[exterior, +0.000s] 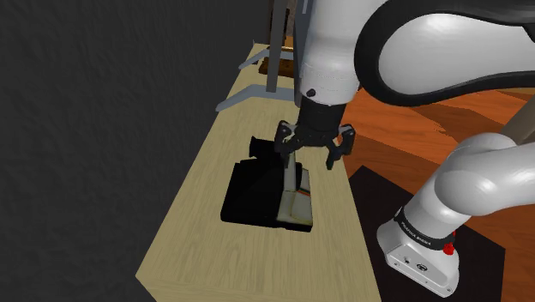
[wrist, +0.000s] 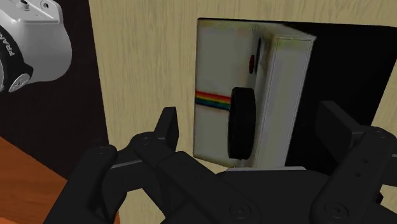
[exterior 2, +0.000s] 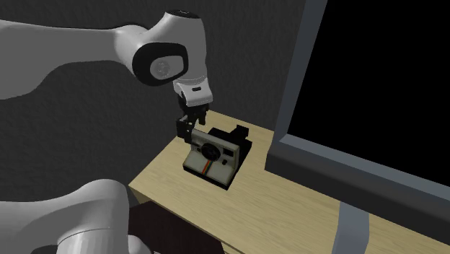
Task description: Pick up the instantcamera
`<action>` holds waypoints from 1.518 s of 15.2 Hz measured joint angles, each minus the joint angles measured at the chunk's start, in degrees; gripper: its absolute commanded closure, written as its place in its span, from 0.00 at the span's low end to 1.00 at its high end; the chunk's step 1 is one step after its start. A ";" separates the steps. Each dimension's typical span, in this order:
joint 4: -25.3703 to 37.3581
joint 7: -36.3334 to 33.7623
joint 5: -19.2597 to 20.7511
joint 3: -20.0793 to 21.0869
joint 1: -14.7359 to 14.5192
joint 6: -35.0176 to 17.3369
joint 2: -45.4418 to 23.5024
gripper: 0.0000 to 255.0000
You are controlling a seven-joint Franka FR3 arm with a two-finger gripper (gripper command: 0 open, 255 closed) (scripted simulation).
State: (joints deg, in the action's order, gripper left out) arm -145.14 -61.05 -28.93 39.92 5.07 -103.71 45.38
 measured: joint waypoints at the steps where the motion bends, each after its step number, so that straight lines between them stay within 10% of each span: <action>1: 0.68 -2.72 -0.85 2.33 1.05 -1.67 -1.50 0.00; 10: -1.89 -7.15 -3.89 9.33 3.36 -10.25 -5.88 0.00; 11: -2.13 -7.19 -4.05 9.54 3.31 -10.57 -5.94 1.00; 23: -1.72 -7.35 -3.86 9.31 3.30 -9.95 -5.78 1.00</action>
State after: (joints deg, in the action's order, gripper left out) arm -146.85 -68.40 -32.79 49.23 8.37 -113.67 39.60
